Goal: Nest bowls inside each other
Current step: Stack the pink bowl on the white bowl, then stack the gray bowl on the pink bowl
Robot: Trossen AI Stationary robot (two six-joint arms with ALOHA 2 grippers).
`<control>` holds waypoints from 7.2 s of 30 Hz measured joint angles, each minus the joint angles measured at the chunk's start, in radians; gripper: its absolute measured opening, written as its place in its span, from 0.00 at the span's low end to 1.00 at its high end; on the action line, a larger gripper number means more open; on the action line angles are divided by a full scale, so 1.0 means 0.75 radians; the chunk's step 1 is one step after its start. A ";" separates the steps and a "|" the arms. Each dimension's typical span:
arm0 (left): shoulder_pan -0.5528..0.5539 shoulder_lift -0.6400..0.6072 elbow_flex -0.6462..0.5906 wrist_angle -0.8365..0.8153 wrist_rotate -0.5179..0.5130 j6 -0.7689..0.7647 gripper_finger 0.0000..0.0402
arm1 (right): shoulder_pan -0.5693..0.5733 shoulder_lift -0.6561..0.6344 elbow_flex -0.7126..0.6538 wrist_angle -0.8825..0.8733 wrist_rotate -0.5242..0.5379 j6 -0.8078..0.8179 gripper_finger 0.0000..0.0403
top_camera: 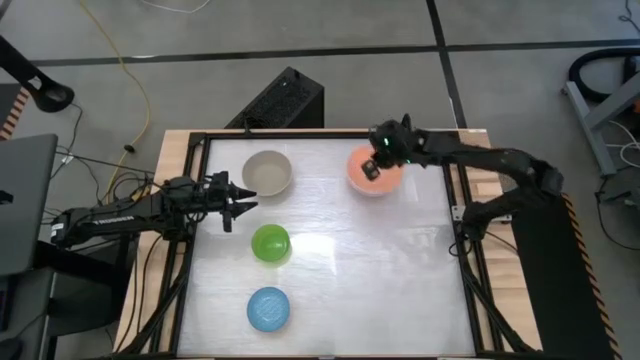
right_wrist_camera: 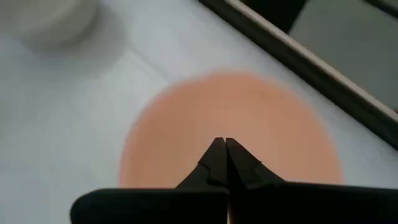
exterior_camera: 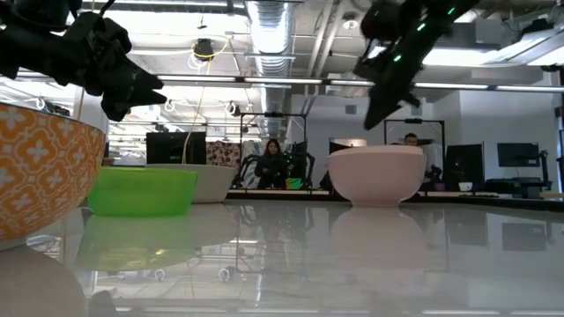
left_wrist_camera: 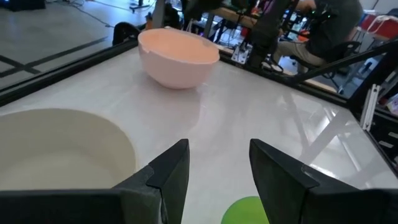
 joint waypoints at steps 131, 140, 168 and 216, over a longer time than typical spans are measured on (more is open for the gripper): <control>0.000 -0.001 0.000 0.106 0.151 -0.018 0.39 | 0.077 1.303 1.245 0.160 -0.371 0.033 0.02; 0.000 -0.001 0.000 0.107 0.173 -0.015 0.39 | 0.003 1.051 1.245 0.070 -0.460 -0.014 0.01; 0.000 -0.001 0.000 0.107 0.174 -0.005 0.39 | -0.326 -0.190 0.049 -0.129 -0.288 0.131 0.00; 0.000 0.000 0.000 0.114 0.172 -0.020 0.39 | -0.400 -0.221 -0.240 0.014 -0.177 0.084 0.31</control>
